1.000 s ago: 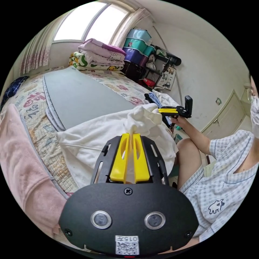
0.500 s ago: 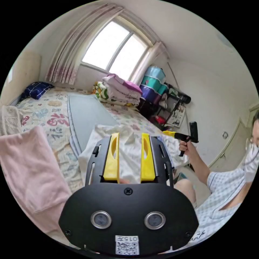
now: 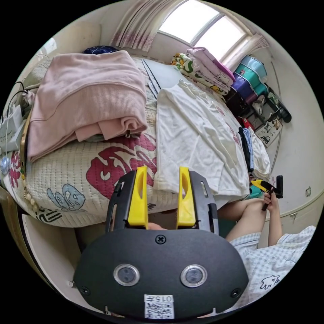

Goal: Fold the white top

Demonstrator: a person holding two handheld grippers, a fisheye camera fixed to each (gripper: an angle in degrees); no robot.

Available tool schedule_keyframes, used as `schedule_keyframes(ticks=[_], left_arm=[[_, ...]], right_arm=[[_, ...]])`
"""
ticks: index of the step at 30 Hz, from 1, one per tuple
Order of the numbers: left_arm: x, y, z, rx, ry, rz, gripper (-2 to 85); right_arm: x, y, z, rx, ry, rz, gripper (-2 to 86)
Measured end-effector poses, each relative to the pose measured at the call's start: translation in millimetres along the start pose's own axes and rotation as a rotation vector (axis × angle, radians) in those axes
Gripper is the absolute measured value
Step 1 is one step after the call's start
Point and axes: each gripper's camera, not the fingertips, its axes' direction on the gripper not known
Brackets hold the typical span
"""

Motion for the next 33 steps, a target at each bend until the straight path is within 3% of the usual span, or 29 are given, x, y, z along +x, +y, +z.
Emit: schedule_keyframes(ticks=[5, 8, 11, 17, 22, 29, 33], left_arm=[[5.4, 2.0, 2.2, -0.008, -0.019, -0.016, 8.3], [12.9, 1.7, 4.9, -0.026, 0.041, 0.004, 6.2], [14.0, -2.0, 7.9, -0.025, 0.013, -0.006, 2.5], [34.0, 6.0, -24.1, 0.043, 0.122, 0.037, 0.1], [92.4, 31.8, -39.4, 0.032, 0.218, 0.167, 0.0], [130.4, 50.9, -7.4, -0.066, 0.161, 0.201, 2.3], [127.6, 41.9, -31.5, -0.009, 0.145, 0.194, 4.7]], right_arm=[[-5.6, -17.5, 22.3, -0.150, 0.042, 0.014, 12.5], [-2.3, -24.5, 30.1, -0.205, -0.112, 0.026, 6.2], [-9.3, -26.7, 17.8, -0.147, -0.108, 0.017, 2.6], [-20.5, -42.1, -38.2, -0.037, -0.036, -0.015, 0.5], [1.3, -67.5, -70.8, -0.001, 0.111, 0.042, 0.4], [28.7, -66.0, -62.4, 0.032, 0.164, 0.199, 7.9], [-4.8, -57.9, -72.2, 0.160, 0.218, 0.077, 10.3]])
